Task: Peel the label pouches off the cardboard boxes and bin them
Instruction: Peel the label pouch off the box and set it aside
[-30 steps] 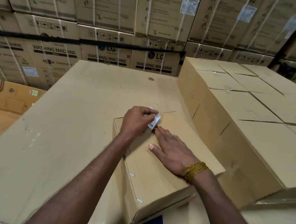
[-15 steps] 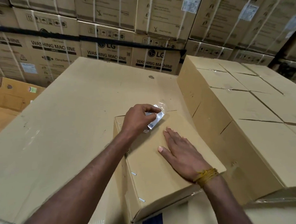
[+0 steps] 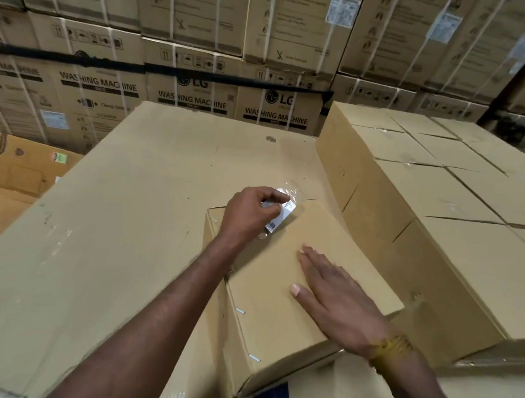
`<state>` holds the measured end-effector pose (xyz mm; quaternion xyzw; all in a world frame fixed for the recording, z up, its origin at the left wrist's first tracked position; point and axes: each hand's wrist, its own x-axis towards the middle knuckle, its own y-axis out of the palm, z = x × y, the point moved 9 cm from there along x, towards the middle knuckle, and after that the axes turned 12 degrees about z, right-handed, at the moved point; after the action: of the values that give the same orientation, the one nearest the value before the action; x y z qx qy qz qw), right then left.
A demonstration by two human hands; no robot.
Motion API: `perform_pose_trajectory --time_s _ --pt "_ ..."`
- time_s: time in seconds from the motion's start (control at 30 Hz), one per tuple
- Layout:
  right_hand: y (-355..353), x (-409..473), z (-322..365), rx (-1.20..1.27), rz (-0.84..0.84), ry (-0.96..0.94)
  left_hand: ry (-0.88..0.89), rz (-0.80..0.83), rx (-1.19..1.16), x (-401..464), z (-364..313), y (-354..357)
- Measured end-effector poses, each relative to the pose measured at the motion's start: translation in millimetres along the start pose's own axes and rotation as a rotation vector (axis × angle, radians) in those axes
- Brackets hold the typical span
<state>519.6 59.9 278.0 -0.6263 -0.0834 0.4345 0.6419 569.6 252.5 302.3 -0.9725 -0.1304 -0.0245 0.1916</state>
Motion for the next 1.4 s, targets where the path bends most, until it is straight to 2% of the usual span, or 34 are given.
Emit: perform_pose_trajectory --time_s 0.17,0.3,0.47,0.73,0.87,1.03,1.23,1.4 --pt "-24 56 -11 0.054 -0.040 0.057 0.017 0.001 -0.020 -3 -2 0" --pt "-7 20 1 0.053 -0.056 0.035 0.007 0.006 -0.089 -4 -2 1" --pt "20 -38 24 -0.007 0.027 -0.009 0.004 0.005 -0.002 -1 -2 2" --pt "-17 46 13 0.027 -0.035 -0.011 0.002 0.013 0.008 -2 -1 2" --pt "-8 24 24 0.028 -0.050 -0.009 0.020 0.014 -0.068 -6 -3 2" --pt "18 -33 36 0.005 0.033 -0.057 -0.004 0.012 -0.036 -3 -1 4" --pt "-8 25 28 0.008 0.000 -0.073 0.004 0.020 0.029 0 0 2" --pt "-5 24 32 0.007 -0.026 -0.028 0.014 0.014 -0.076 -3 0 1"
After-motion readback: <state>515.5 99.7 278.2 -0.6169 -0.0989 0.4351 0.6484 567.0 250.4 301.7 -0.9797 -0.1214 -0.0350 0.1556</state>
